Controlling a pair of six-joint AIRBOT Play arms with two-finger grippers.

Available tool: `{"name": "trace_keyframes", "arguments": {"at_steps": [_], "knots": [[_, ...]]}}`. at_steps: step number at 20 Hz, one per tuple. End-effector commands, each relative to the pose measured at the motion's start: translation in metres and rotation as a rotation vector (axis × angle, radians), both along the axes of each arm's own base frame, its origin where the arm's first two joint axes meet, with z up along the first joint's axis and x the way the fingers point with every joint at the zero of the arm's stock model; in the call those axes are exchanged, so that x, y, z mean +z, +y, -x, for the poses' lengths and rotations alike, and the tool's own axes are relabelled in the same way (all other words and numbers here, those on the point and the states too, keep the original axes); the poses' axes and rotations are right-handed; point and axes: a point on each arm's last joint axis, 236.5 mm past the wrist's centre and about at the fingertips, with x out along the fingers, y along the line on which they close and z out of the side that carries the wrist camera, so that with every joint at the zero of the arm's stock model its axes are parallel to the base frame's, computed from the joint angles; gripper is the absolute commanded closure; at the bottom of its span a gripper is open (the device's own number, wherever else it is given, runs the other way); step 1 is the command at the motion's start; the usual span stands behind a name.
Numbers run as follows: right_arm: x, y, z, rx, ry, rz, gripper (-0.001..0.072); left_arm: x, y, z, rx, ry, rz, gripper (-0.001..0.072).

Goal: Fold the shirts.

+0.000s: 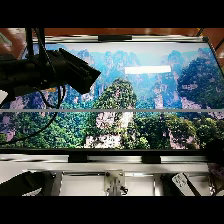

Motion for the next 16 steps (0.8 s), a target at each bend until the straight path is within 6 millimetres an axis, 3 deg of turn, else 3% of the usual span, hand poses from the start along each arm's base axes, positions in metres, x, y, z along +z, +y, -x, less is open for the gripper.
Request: {"name": "trace_keyframes", "arguments": {"at_steps": [1,5,8,9,10,11,16], "knots": [[-0.009,-0.012,0.015,-0.026,-0.040,-0.028,0.0653,0.001,0.005,-0.004,0.015,-0.019,-0.017,0.0192],[-0.012,-0.006,0.054,-0.112,-0.083,-0.068,0.0653,0.001,0.008,-0.007,0.026,-0.032,-0.032,0.0193],[-0.009,0.000,0.062,-0.118,-0.109,-0.066,0.0643,-0.001,0.008,-0.009,0.029,-0.033,-0.039,0.0192],[-0.009,0.002,0.060,-0.107,-0.121,-0.069,0.0554,-0.001,0.009,-0.010,0.032,-0.035,-0.042,0.0192],[-0.009,0.003,0.056,-0.090,-0.140,-0.076,0.0355,-0.001,0.009,-0.010,0.035,-0.039,-0.046,0.0193],[-0.011,0.006,0.052,-0.071,-0.145,-0.090,0.0239,-0.001,0.010,-0.011,0.037,-0.042,-0.050,0.0193],[-0.025,0.044,0.071,-0.093,-0.124,-0.200,0.0239,-0.013,0.008,-0.019,0.045,-0.034,-0.081,0.0192]]}}
